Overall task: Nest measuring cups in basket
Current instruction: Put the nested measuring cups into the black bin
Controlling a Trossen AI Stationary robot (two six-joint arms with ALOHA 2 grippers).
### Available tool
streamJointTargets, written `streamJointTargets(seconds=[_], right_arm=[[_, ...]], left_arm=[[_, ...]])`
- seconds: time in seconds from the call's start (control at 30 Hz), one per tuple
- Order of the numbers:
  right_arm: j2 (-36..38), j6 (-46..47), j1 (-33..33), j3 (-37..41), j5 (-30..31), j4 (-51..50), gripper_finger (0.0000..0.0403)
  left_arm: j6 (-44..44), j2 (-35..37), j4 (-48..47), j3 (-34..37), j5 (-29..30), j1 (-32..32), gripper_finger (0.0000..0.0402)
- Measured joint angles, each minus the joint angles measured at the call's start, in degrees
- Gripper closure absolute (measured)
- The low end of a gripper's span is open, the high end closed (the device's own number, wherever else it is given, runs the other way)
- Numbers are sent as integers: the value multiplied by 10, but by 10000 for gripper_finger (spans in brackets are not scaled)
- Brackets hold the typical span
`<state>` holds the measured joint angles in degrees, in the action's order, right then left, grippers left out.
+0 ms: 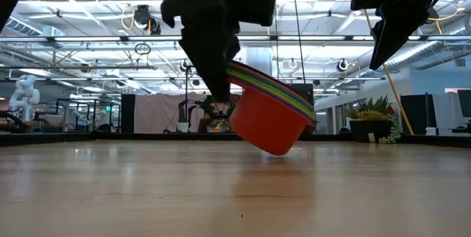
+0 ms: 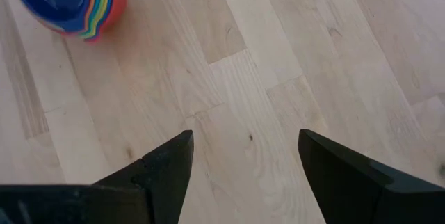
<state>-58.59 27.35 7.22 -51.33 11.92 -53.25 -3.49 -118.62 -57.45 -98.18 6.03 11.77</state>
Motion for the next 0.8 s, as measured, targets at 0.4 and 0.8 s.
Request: streamJointTargets(seconds=[0.4,0.8], right_arm=[[0,5,0,0,0,-1,149],[0,5,0,0,1,17,149]], left_arm=[[-73,134,110,213,-6,3,263],[-190,253,134,373,5,46,263]])
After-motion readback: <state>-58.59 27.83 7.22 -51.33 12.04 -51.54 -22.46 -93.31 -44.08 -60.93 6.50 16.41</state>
